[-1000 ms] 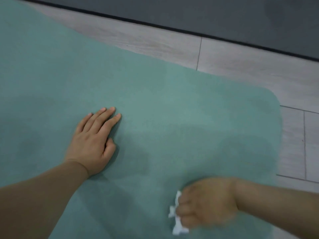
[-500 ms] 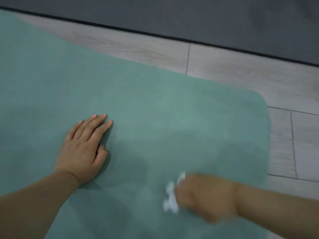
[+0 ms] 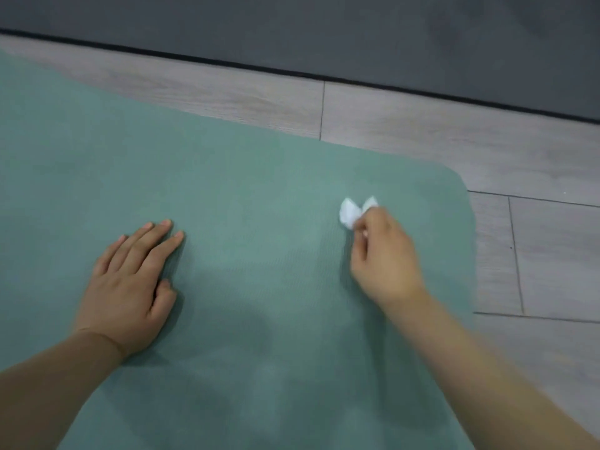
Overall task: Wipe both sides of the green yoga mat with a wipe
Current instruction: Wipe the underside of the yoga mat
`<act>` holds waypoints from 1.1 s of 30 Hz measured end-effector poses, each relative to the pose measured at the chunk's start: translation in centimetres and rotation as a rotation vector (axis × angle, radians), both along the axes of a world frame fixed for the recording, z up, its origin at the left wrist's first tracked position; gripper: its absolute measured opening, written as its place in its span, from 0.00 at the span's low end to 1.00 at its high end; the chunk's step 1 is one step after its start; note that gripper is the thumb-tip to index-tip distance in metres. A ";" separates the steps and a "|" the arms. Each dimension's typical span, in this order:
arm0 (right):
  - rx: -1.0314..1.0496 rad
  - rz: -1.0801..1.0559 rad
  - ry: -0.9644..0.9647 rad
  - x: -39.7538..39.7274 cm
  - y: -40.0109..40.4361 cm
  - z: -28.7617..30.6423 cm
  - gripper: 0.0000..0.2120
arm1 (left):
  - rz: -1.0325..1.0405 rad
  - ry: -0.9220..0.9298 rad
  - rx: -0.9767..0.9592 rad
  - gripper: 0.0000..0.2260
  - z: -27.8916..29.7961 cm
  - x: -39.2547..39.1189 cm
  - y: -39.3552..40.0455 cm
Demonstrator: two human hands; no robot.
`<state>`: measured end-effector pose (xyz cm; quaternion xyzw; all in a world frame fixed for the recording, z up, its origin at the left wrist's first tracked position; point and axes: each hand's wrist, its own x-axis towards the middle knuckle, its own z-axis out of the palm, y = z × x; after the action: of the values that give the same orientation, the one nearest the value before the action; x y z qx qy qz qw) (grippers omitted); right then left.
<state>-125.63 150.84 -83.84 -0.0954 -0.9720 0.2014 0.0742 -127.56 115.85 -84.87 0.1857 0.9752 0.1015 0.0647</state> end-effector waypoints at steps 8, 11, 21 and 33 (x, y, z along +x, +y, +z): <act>-0.037 0.777 -0.223 14.7 -1.5 -1.2 0.11 | 0.002 0.002 0.017 0.29 0.0 0.0 0.0; 0.011 0.851 -0.068 3.8 2.1 -0.2 0.09 | -0.003 0.005 0.019 0.29 -0.1 -0.1 0.0; 0.006 -0.165 0.018 -2.7 1.4 -0.3 0.08 | 0.005 -0.003 0.002 0.29 0.1 0.0 0.2; 0.092 0.379 -0.030 5.5 5.2 0.4 0.06 | 0.010 0.016 0.018 0.30 0.1 0.0 0.2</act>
<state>-120.14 156.05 -83.42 0.0896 -0.9818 0.1657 0.0248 -127.57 116.04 -84.80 0.1824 0.9756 0.1092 0.0546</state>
